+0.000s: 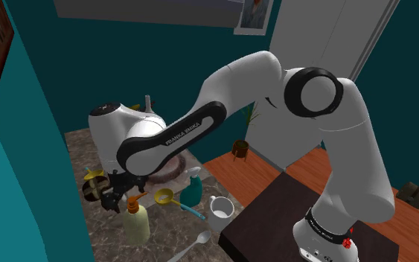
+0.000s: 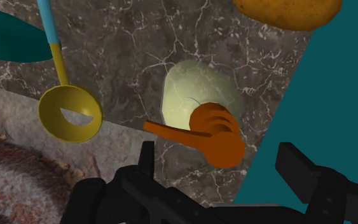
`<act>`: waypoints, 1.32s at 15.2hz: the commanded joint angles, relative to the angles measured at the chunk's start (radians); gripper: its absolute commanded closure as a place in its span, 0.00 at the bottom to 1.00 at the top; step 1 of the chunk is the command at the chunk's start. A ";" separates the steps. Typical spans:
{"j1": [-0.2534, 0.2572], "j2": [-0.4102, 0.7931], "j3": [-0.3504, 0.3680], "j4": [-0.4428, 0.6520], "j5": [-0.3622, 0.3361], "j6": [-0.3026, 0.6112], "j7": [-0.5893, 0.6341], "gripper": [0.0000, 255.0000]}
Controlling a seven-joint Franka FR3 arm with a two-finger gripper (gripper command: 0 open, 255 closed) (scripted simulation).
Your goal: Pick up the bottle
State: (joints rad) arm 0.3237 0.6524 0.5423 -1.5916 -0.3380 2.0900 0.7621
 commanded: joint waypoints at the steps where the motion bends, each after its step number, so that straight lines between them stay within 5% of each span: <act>1: 0.004 0.015 -0.006 -0.003 -0.008 0.018 0.003 0.00; 3: 0.005 0.019 -0.008 -0.005 -0.010 0.023 0.005 0.00; 4: 0.005 0.019 -0.008 -0.004 -0.010 0.022 0.005 1.00; 20: -0.006 -0.029 0.012 0.017 0.016 -0.043 -0.009 1.00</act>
State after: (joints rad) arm 0.3190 0.6317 0.5508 -1.5773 -0.3260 2.0570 0.7547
